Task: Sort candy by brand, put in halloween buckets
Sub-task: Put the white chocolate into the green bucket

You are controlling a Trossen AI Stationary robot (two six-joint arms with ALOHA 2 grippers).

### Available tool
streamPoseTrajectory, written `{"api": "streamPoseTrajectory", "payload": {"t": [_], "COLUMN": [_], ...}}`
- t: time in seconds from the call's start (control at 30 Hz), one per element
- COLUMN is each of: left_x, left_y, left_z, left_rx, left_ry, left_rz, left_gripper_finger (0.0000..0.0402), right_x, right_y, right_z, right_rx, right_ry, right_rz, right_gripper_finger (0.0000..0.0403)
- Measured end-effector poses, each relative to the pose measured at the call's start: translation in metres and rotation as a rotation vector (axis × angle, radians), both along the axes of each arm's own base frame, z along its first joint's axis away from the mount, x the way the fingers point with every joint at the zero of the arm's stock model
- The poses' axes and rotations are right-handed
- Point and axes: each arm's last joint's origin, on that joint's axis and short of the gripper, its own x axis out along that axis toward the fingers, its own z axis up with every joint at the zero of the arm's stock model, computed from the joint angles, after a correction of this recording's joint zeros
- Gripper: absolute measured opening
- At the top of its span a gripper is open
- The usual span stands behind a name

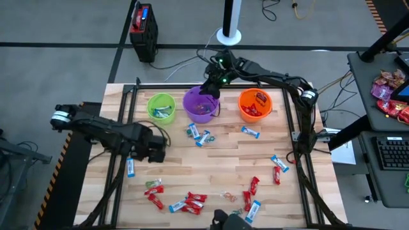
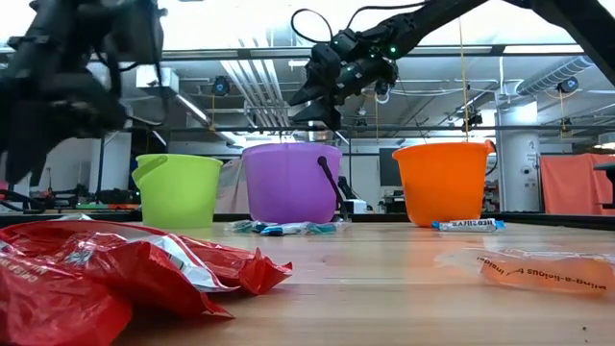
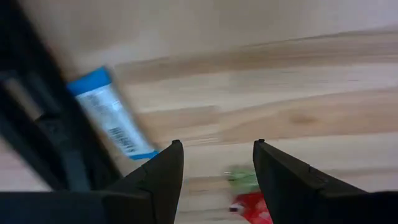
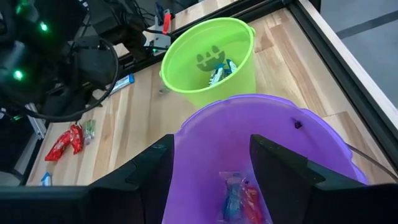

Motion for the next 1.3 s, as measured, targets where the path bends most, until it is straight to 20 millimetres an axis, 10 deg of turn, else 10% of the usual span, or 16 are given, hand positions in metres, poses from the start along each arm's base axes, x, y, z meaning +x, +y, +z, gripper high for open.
{"api": "streamPoseTrajectory", "payload": {"t": [0.43, 0.77, 1.03, 1.3], "left_x": [-0.006, 0.000, 0.003, 0.036], "left_y": [-0.015, -0.018, -0.020, -0.022], "left_z": [-0.039, -0.079, -0.093, -0.058], "left_rx": [0.094, 0.149, 0.139, 0.204], "left_ry": [0.466, 0.686, 0.670, 0.302], "left_rz": [0.035, 0.005, 0.018, -0.292], "left_gripper_finger": [0.0157, 0.0030, 0.0004, 0.0000], "right_x": [0.010, 0.021, 0.025, 0.023], "right_y": [0.017, 0.038, 0.046, 0.047], "right_z": [0.000, -0.001, -0.001, -0.002], "right_rx": [0.046, 0.057, 0.058, 0.070], "right_ry": [0.014, 0.025, 0.026, 0.048], "right_rz": [0.016, 0.058, 0.075, 0.076], "right_gripper_finger": [0.0203, 0.0203, 0.0203, 0.0203]}}
